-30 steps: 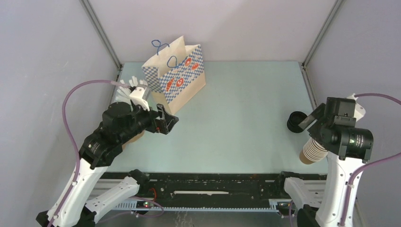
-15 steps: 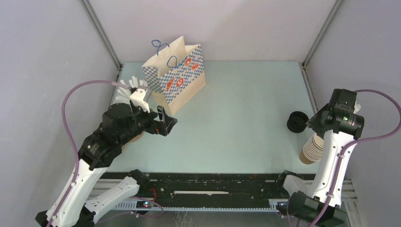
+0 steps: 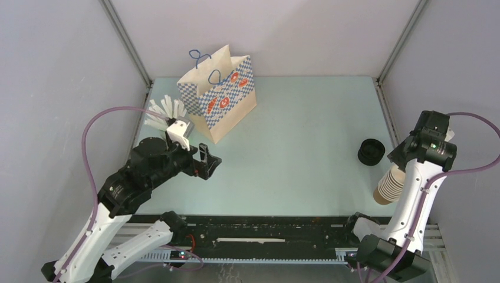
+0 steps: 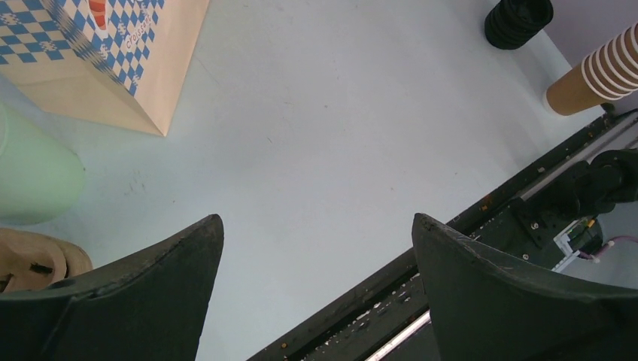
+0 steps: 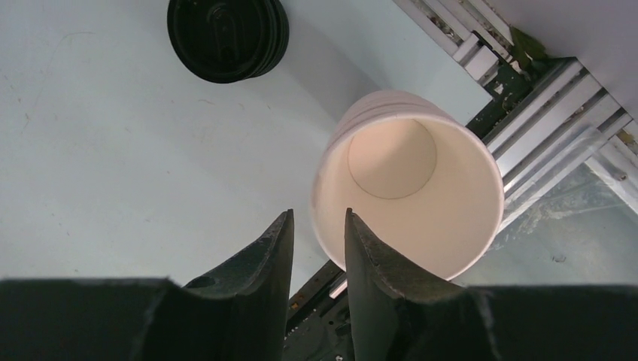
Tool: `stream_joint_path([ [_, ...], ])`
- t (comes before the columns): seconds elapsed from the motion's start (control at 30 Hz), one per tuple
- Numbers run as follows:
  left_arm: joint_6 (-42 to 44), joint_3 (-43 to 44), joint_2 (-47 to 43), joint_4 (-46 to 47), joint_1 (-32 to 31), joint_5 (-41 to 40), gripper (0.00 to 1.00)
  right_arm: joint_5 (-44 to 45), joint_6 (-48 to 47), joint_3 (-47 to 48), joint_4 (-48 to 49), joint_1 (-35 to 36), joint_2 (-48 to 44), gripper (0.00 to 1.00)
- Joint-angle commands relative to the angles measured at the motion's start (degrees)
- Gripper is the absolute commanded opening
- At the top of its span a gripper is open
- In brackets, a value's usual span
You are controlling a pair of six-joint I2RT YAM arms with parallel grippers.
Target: Pack the takeout coffee
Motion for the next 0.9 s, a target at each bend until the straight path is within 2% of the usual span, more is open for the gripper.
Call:
stream_joint_path([
  [0.0, 1.88, -1.03, 0.28, 0.76, -0.91, -1.04, 1.00, 0.63, -1.52, -2.15, 0.78, -0.73, -1.77, 0.39],
  [0.43, 3.31, -0.35, 0.92, 0.48, -1.60, -1.80, 1.00, 0.37, -1.86, -4.19, 2.82, -1.36, -1.64, 0.28],
  [0.87, 4.45, -0.53, 1.17, 0.19, -2.09, -2.84, 1.00, 0.58, -2.28, -4.20, 3.14, -1.11, -1.71, 0.28],
])
